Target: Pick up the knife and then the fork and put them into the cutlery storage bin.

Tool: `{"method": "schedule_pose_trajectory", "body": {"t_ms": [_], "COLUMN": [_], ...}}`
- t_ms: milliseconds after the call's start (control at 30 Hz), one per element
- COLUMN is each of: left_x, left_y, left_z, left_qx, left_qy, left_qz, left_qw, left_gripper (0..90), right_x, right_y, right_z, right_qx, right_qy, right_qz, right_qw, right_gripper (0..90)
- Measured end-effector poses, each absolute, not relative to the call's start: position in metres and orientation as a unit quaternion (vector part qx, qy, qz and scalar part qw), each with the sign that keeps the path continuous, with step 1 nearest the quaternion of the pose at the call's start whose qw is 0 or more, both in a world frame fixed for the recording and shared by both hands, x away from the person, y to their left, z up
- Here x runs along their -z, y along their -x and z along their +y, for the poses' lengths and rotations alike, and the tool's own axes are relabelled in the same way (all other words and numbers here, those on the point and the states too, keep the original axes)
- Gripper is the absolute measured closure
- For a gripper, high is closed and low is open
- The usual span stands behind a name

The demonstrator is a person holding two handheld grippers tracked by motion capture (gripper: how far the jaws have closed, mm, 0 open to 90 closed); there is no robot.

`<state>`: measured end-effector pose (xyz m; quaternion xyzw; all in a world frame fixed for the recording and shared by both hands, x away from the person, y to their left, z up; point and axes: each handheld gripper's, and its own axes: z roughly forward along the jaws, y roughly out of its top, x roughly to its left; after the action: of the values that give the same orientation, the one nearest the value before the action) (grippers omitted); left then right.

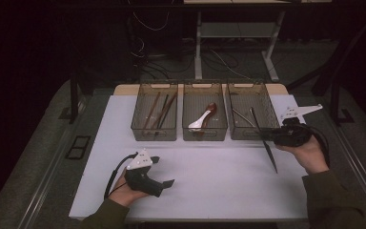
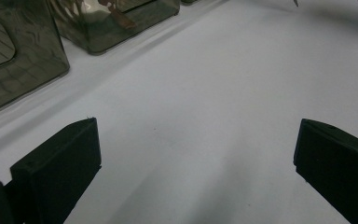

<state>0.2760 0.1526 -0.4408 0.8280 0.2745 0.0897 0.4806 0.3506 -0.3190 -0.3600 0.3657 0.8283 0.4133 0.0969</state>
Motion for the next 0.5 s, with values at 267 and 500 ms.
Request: {"method": "schedule_pose_trajectory", "body": {"t_ms": [267, 500], "left_x": [0.441, 0.441], "left_y": [-0.276, -0.277], "left_z": [0.156, 0.157], "left_qx": [-0.092, -0.091], "left_qy": [-0.829, -0.828], "left_qz": [0.272, 0.274], "left_qw": [0.480, 0.480], "left_gripper": [0.0, 0.0], "right_x": [0.348, 0.324], "right_y": [-0.356, -0.374], "right_z": [-0.326, -0.330], "right_qx": [-0.430, -0.443], "right_qy": [-0.374, -0.380], "right_qz": [0.814, 0.801], "right_qw": [0.112, 0.133], "right_gripper": [80.4, 80.3]}}
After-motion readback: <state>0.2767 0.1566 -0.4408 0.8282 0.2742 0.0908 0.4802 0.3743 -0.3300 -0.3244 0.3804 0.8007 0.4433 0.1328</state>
